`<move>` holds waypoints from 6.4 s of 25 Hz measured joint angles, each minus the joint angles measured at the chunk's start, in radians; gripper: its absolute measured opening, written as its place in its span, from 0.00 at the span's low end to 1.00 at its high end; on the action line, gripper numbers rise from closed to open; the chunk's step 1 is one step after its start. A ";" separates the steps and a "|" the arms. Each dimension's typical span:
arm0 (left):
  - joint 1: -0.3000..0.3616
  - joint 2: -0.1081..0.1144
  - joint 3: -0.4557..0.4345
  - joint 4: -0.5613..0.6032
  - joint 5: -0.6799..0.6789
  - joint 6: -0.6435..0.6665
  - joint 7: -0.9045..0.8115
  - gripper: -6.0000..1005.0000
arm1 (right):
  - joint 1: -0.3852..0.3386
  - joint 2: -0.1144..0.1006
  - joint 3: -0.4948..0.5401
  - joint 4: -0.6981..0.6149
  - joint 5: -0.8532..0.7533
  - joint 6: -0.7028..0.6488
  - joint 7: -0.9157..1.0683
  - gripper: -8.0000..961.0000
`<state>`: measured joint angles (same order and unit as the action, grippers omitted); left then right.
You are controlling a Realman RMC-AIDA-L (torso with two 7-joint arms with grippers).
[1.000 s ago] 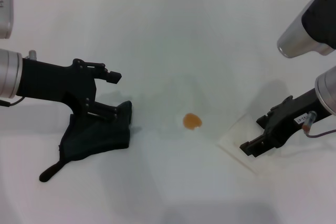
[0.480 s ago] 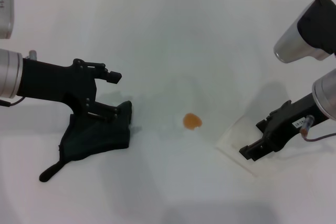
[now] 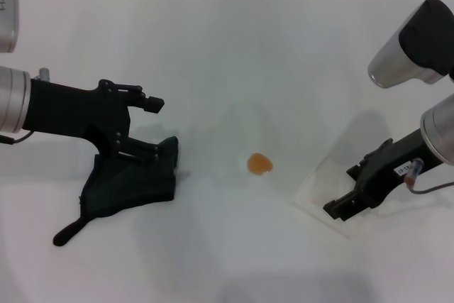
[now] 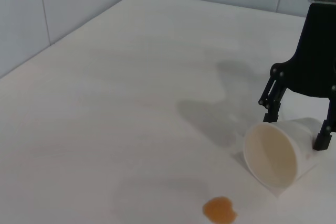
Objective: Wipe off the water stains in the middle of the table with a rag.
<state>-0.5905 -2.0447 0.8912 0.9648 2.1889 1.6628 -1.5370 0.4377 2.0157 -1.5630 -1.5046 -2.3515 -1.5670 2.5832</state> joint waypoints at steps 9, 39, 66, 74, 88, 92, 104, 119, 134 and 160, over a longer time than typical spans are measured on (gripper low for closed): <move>0.000 0.000 0.000 0.000 0.000 -0.002 0.000 0.86 | 0.009 0.000 -0.007 0.025 0.003 0.000 0.000 0.82; 0.000 -0.002 0.000 0.000 0.002 -0.002 0.000 0.86 | 0.025 0.002 -0.014 0.032 -0.004 -0.012 0.008 0.79; -0.003 0.002 -0.013 -0.035 0.001 -0.036 0.036 0.86 | 0.014 -0.006 0.244 0.000 0.003 -0.005 -0.123 0.68; -0.001 -0.002 -0.015 -0.038 -0.004 -0.048 0.047 0.85 | -0.034 -0.005 0.360 0.147 0.138 0.136 -0.316 0.68; -0.013 -0.005 -0.038 -0.038 -0.028 -0.060 0.041 0.85 | -0.097 -0.007 0.551 0.486 0.499 0.226 -0.803 0.68; -0.013 -0.006 -0.038 -0.038 -0.030 -0.063 0.041 0.85 | -0.092 -0.007 0.589 0.603 0.574 0.237 -0.941 0.68; -0.011 -0.008 -0.032 -0.038 -0.030 -0.063 0.038 0.85 | -0.098 -0.007 0.620 0.815 0.721 0.312 -1.211 0.68; -0.006 -0.015 -0.031 -0.038 -0.026 -0.063 0.037 0.84 | -0.112 -0.008 0.699 1.021 0.860 0.301 -1.475 0.68; -0.009 -0.015 -0.034 -0.038 -0.024 -0.063 0.043 0.84 | -0.108 -0.006 0.695 1.097 0.886 0.234 -1.531 0.68; -0.008 -0.019 -0.031 -0.038 -0.025 -0.063 0.042 0.83 | -0.103 -0.005 0.693 1.188 0.884 0.249 -1.619 0.69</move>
<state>-0.5987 -2.0632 0.8606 0.9264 2.1643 1.5999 -1.4947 0.3349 2.0110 -0.8696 -0.3164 -1.4677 -1.3180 0.9638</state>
